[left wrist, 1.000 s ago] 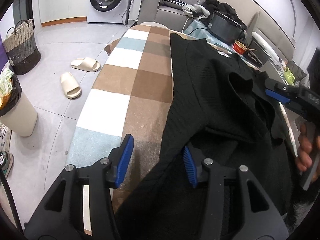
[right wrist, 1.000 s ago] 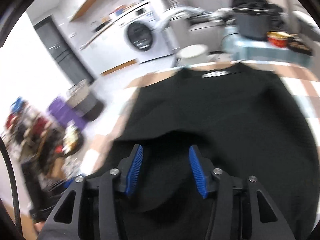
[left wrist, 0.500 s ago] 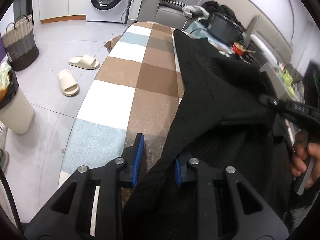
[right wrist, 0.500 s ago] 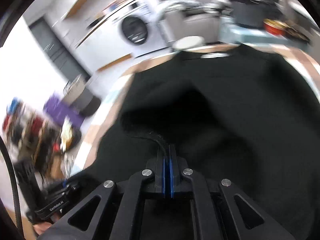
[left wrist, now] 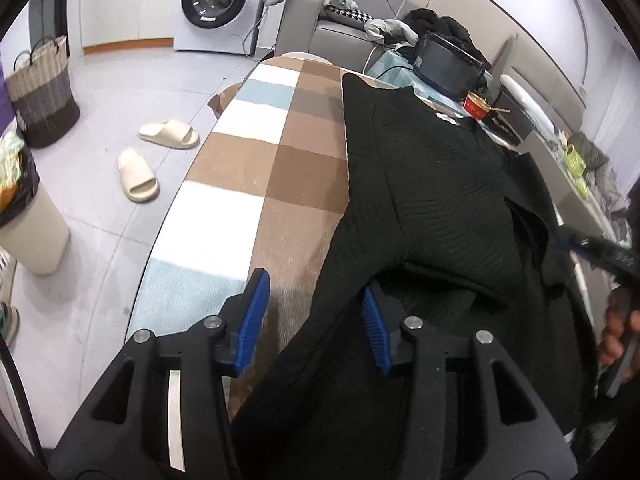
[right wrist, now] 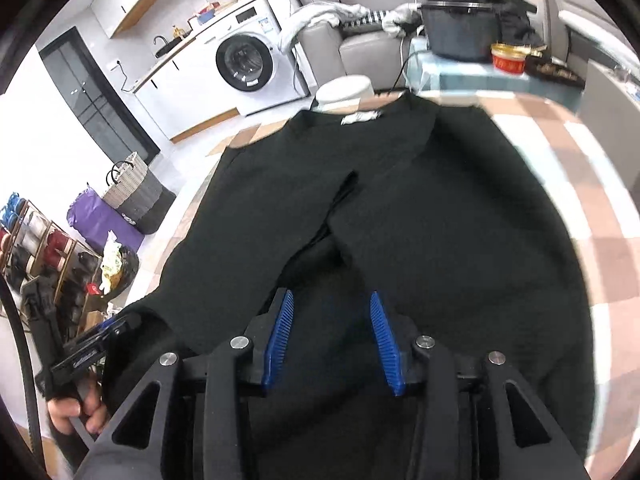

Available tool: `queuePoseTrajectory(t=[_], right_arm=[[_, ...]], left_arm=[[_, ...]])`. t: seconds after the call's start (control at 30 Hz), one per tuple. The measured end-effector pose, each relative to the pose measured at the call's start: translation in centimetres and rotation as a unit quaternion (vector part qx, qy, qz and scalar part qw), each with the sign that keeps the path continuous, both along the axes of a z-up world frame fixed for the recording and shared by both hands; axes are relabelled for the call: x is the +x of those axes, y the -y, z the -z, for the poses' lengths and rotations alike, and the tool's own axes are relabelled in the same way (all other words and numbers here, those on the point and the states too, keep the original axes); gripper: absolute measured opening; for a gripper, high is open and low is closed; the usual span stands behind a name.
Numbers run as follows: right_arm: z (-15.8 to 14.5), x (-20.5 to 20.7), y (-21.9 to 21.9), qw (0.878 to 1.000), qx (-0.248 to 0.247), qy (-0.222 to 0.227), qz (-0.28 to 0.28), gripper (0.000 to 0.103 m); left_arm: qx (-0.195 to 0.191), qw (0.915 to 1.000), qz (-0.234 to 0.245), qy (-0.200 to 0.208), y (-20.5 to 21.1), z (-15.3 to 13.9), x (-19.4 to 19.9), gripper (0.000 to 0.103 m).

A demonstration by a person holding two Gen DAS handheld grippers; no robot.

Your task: Fold small clothes

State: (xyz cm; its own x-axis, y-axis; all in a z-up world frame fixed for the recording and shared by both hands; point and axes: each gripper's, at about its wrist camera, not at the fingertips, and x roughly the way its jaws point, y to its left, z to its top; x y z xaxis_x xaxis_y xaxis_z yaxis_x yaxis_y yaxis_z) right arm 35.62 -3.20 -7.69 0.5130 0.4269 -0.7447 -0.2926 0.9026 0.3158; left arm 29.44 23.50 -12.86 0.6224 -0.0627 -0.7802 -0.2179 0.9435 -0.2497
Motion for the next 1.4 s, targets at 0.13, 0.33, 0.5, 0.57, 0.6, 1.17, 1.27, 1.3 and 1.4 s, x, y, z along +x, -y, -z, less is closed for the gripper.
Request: queuePoseTrajectory(t=[0.13,0.33,0.5,0.57,0.6,1.17,1.27,1.3,1.4], right_arm=[[-0.7,0.3,4.1,0.999,-0.011,0.010,0.046,0.046],[0.9,1.8,8.5,0.994,-0.052,-0.005,0.094,0.047],[1.8,2.8,12.0,0.989,-0.069,-0.007,0.128,0.047],[2.3,3.4,13.4,0.988,-0.071,-0.014,0.135,0.047],[2.7,3.6,13.7,0.988,-0.072,-0.024,0.137,0.048],[4.3,4.1,16.0,0.985,-0.060,-0.036,0.155,0.009],[4.0,3.7,16.0,0.988,-0.049,-0.047,0.139,0.027],[3.7,3.4,15.9,0.988,-0.048,-0.042,0.140,0.031],[3.0,3.1,15.8,0.989,-0.042,-0.034,0.141,0.044]], left_arm=[[-0.027,0.9993,-0.027,0.006,-1.8,0.7,-0.3,0.010],[-0.064,0.9954,-0.071,-0.005,-4.5,1.4,-0.7,0.016],[-0.038,0.9963,-0.076,-0.016,-4.0,0.2,-0.9,0.040],[-0.033,0.9967,-0.074,-0.005,-3.7,-0.5,-1.1,0.046],[-0.030,0.9969,-0.072,-0.001,-3.6,-1.0,-1.2,0.049],[0.038,0.9990,0.000,-0.023,2.9,0.2,8.4,0.054],[0.048,0.9985,0.005,-0.024,3.3,0.3,9.1,0.049],[0.052,0.9985,0.006,-0.020,3.4,0.4,9.2,0.035],[0.057,0.9982,0.019,-0.009,3.6,0.5,9.4,0.011]])
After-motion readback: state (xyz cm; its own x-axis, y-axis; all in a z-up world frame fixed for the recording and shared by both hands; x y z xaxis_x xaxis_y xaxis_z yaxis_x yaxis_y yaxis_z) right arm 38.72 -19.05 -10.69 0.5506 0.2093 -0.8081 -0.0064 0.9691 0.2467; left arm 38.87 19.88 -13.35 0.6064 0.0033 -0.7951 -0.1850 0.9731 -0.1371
